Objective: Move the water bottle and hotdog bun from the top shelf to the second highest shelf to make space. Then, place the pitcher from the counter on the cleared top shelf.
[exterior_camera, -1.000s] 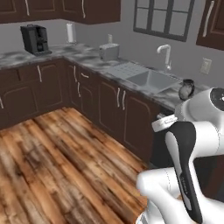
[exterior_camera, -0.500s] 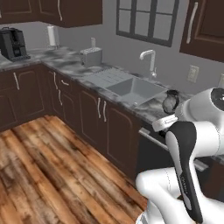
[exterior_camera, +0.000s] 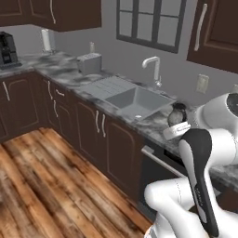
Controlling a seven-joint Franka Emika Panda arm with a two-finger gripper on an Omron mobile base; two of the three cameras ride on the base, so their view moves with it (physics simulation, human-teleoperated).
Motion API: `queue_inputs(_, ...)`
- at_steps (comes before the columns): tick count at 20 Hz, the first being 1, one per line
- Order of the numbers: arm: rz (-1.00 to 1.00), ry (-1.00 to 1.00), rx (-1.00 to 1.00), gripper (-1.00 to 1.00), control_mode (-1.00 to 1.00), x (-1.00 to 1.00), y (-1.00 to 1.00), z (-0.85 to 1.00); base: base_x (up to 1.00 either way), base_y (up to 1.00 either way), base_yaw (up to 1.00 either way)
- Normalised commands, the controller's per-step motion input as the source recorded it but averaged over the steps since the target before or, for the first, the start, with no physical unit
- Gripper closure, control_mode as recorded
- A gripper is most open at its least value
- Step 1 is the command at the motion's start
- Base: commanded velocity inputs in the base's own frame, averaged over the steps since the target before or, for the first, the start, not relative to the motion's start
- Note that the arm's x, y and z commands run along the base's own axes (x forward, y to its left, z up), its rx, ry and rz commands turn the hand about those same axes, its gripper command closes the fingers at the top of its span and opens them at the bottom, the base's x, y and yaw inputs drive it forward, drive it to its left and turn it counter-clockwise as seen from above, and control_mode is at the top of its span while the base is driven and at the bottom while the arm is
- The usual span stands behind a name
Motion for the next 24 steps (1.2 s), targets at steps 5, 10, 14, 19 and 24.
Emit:
queue_inputs(5,0.0,0.0,0.0,-1.0,1.0,0.0,0.0,0.0,0.66,0.02,0.0)
queue_inputs(10,0.0,0.0,0.0,-1.0,1.0,0.0,0.0,0.0,0.62,-0.02,0.0)
queue_inputs(14,0.0,0.0,0.0,-1.0,1.0,0.0,0.0,0.0,0.47,-0.19,-0.01)
queue_inputs(19,0.0,0.0,0.0,-1.0,1.0,0.0,0.0,0.0,0.31,-0.3,-0.02)
queue_inputs(24,-0.02,0.0,0.0,-1.0,-1.0,0.27,-0.38,-0.07,0.0,0.0,0.0)
